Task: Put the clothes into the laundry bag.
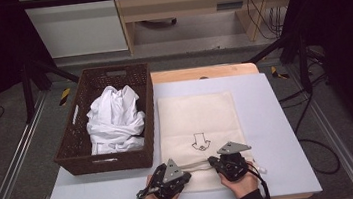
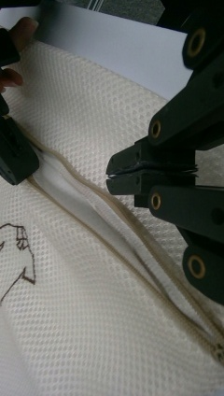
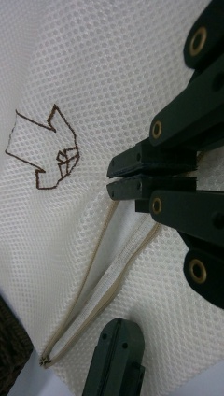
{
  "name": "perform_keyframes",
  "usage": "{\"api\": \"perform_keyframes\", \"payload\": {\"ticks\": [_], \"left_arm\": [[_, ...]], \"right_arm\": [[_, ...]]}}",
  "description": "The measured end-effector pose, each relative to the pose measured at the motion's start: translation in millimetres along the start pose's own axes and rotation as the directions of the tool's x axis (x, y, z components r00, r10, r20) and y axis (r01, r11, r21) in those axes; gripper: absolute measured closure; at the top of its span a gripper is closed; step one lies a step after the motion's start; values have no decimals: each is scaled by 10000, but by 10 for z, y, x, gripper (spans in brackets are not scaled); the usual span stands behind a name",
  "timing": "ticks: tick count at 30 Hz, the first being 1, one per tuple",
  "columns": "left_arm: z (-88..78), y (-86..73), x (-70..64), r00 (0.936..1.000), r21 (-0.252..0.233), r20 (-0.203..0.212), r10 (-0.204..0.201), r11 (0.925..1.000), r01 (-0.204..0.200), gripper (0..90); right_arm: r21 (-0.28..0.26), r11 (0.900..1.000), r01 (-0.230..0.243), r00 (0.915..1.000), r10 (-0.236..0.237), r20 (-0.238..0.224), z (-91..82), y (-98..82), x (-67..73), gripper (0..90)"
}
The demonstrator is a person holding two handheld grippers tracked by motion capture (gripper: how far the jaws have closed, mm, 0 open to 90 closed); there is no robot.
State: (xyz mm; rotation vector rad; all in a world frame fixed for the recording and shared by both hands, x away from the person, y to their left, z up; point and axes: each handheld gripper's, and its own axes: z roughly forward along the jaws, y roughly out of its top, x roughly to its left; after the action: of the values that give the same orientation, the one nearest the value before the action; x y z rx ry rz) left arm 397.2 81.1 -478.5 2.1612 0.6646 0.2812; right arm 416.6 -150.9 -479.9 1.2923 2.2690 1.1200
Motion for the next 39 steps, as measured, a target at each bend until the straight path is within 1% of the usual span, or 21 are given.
{"api": "perform_keyframes", "payload": {"ticks": [2,4,5,6,7,9,10,11,14,16,17,20,22,23,24,27,29,32,36,37,39], "left_arm": [[-42,46,17,10000,-155,-79,-31,9999,30,830],[-76,149,81,9990,-247,-443,-33,9997,22,769],[-76,149,81,9990,-247,-443,-33,9997,22,733],[-70,194,113,9987,-305,-486,-153,9994,139,733],[-56,229,128,9979,-362,-644,-109,9993,86,644],[-3,298,150,9962,-215,-869,33,9998,-52,616],[27,324,155,9961,-179,-878,114,9998,-131,546],[54,341,154,9959,-132,-885,191,9997,-203,522],[175,378,139,9942,146,-972,467,9989,-455,489],[279,373,141,9939,441,-996,473,9981,-431,483],[279,373,141,9939,441,-996,473,9981,-431,487],[388,341,150,9915,814,-1197,503,9959,-407,558],[402,330,151,9914,852,-1205,505,9955,-404,639],[410,326,152,9906,863,-1245,566,9952,-460,639],[409,325,151,9905,845,-1235,604,9952,-501,700],[401,326,155,9889,842,-1360,594,9953,-482,796],[396,327,169,9895,831,-1334,548,9956,-439,832],[384,333,180,9901,799,-1310,507,9960,-404,847],[360,353,196,9921,740,-1210,329,9970,-240,851],[348,365,206,9930,689,-1151,254,9975,-175,851],[317,397,220,9943,540,-1066,91,9985,-34,851]], "right_arm": [[-75,10000,-9,10000,9,-78,-24,13,-6,878],[-169,9998,-110,9998,107,-173,-56,34,-17,879],[-169,9998,-110,9998,107,-173,-56,34,-17,879],[-224,9997,-60,9998,55,-212,-64,37,-24,879],[-267,9996,-106,9997,99,-239,-82,46,-19,879],[-305,9995,-125,9997,118,-232,-86,48,-19,879],[-312,9994,-141,9996,132,-267,-87,50,-22,880],[-330,9994,-127,9996,118,-254,-88,50,-25,880],[-411,9988,-270,9993,259,-279,-101,57,-19,881],[-443,9986,-277,9993,265,-270,-110,64,-19,882],[-443,9986,-277,9993,265,-270,-110,64,-19,882],[-507,9983,-287,9992,274,-275,-114,68,-15,882],[-442,9987,-266,9993,255,-263,-103,67,-12,881],[-442,9987,-266,9993,255,-263,-103,67,-12,881],[-372,9990,-253,9994,245,-233,-97,64,-5,878],[-308,9993,-227,9994,219,-274,-80,64,-5,853],[-269,9993,-263,9990,253,-361,-78,67,-7,799],[-229,9996,-163,9988,152,-468,-67,78,-11,669],[-330,9993,146,9999,-148,-43,-66,104,23,543],[-410,9989,241,9996,-235,136,-69,108,30,528],[-406,9988,262,9996,-257,128,-71,113,35,513]]}}
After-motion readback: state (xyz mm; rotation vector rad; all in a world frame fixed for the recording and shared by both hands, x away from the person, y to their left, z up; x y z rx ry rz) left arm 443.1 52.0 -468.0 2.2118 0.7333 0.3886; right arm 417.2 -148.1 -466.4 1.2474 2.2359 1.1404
